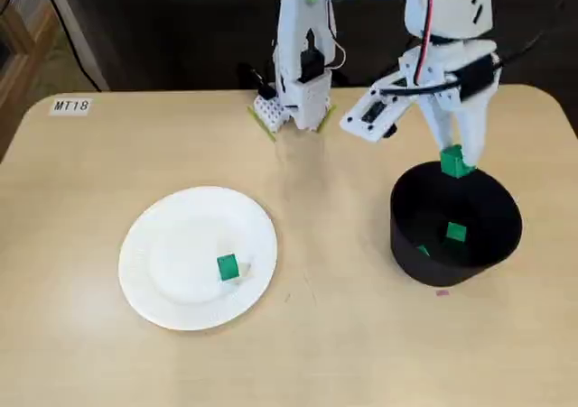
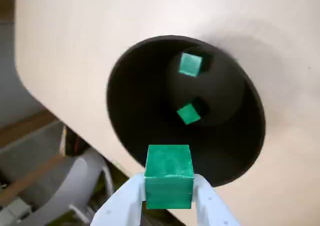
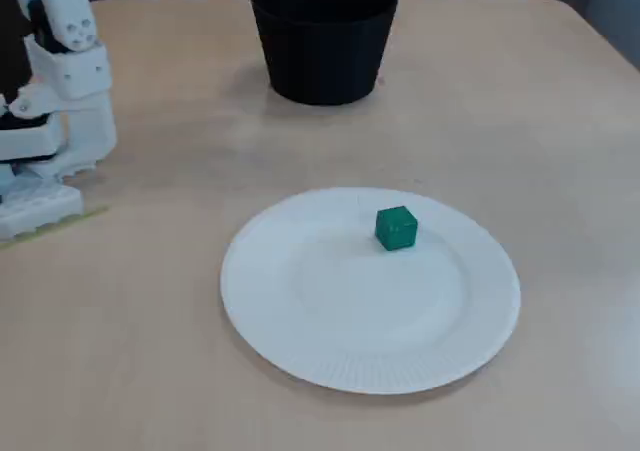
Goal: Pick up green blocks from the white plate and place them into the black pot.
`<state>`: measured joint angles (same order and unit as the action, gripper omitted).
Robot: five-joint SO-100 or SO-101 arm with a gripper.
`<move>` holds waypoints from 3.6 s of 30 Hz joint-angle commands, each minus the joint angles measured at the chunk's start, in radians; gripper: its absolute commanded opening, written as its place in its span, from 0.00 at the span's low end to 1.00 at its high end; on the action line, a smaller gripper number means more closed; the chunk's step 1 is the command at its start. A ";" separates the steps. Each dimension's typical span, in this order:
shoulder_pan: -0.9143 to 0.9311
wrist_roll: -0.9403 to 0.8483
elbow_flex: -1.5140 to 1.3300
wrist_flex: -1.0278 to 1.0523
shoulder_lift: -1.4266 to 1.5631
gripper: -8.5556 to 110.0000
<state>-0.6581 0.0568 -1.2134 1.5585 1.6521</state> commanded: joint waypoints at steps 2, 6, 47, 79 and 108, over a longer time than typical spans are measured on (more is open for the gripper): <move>-0.018 -0.017 -0.124 -0.081 0.055 0.05; -0.018 -0.044 -0.218 -0.149 0.055 0.05; 0.603 -0.167 0.204 0.100 -0.252 0.05; 0.936 0.508 0.207 0.106 -0.465 0.22; 0.950 0.597 0.135 0.107 -0.526 0.31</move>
<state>0.2930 0.6596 -1.0799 1.6552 1.1167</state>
